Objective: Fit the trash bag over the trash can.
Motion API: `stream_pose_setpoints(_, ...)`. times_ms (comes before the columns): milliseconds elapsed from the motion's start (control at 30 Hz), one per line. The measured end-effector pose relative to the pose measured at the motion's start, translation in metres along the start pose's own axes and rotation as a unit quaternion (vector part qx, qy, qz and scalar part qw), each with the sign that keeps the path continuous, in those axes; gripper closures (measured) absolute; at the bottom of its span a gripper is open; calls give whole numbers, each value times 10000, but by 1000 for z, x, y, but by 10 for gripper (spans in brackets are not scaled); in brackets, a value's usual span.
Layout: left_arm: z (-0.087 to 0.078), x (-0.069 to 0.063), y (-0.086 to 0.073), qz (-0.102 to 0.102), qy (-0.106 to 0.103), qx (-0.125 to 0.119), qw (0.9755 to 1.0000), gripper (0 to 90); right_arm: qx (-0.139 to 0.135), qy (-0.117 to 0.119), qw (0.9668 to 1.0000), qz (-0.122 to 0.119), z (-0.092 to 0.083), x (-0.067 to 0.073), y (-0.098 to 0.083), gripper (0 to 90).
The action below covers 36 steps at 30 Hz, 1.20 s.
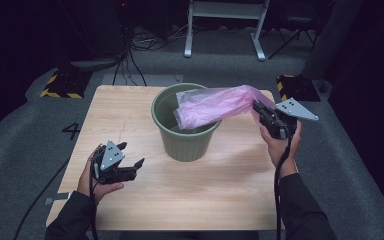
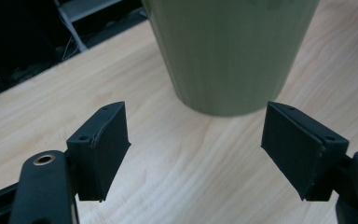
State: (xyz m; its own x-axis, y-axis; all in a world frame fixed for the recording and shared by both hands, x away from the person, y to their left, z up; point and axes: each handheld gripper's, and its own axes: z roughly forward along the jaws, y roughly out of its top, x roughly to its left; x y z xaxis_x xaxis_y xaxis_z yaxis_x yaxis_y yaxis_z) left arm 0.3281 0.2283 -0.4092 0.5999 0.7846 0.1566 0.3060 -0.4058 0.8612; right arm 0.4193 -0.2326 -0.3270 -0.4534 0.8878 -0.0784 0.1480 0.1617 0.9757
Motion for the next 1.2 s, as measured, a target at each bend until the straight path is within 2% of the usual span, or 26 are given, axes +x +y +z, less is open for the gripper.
stream_pose_setpoints(33, -2, 4, 10, 7, -11, -97, 10000, 224, 21, 16, 10000, -16, 1, 1, 0, 886)
stream_pose_setpoints(67, -2, 4, 10, 7, -11, -97, 10000, 225, 38, 24, 10000, -37, 1, 1, 1, 886)
stream_pose_setpoints(100, -6, 6, 21, 63, 78, -210, 9997, 229, 53, 29, 10000, -66, 2, 2, 1, 885)
stream_pose_setpoints(133, -6, 6, 21, 63, 78, -210, 9997, 236, 68, 34, 9999, -95, 3, 4, 1, 885)
stream_pose_setpoints(200, -12, 6, 39, 144, 47, -456, 9988, 239, 113, 34, 9998, -156, 5, 6, 1, 885)
stream_pose_setpoints(333, -12, 2, 64, 335, 23, -564, 9978, 237, 145, 58, 9996, -239, 9, 12, 1, 884)
stream_pose_setpoints(367, -12, 2, 64, 335, 23, -564, 9978, 237, 145, 58, 9996, -239, 9, 12, 1, 884)
stream_pose_setpoints(433, -8, -3, 81, 467, 93, -668, 9966, 241, 154, 94, 9994, -303, 11, 16, 1, 883)
stream_pose_setpoints(467, -8, -3, 81, 467, 93, -668, 9966, 242, 154, 94, 9994, -303, 11, 16, 1, 883)
stream_pose_setpoints(533, -2, -8, 97, 449, -87, -738, 9962, 243, 137, 149, 9992, -340, 11, 20, 2, 881)
stream_pose_setpoints(567, 0, -11, 101, 492, -91, -736, 9960, 244, 140, 163, 9991, -355, 11, 21, 2, 881)
stream_pose_setpoints(633, 3, -14, 106, 520, -105, -728, 9959, 244, 147, 191, 9990, -364, 11, 22, 2, 880)
stream_pose_setpoints(667, 8, -17, 112, 538, -204, -709, 9958, 245, 138, 265, 9987, -419, 10, 26, 2, 879)
stream_pose_setpoints(800, 16, -22, 120, 604, -247, -608, 9960, 245, 138, 379, 9975, -581, 8, 34, 1, 878)
stream_pose_setpoints(833, 19, -24, 122, 628, -256, -592, 9959, 246, 163, 531, 9964, -636, 7, 39, 1, 872)
stream_pose_setpoints(867, 21, -26, 124, 643, -275, -587, 9958, 246, 163, 531, 9964, -636, 7, 39, 1, 872)
stream_pose_setpoints(900, 25, -29, 127, 672, -314, -567, 9956, 246, 172, 552, 9951, -799, 6, 46, 1, 868)
stream_pose_setpoints(967, 27, -30, 128, 687, -316, -554, 9956, 246, 167, 607, 9935, -951, 5, 52, 3, 864)
stream_pose_setpoints(1033, 31, -32, 130, 680, -361, -536, 9956, 246, 155, 648, 9929, -983, 5, 55, 4, 863)
stream_pose_setpoints(1100, 36, -36, 133, 708, -418, -504, 9953, 246, 191, 760, 9909, -1095, 5, 62, 6, 855)
stream_pose_setpoints(1200, 39, -39, 135, 754, -409, -451, 9953, 240, 181, 849, 9897, -1140, 5, 66, 7, 855)
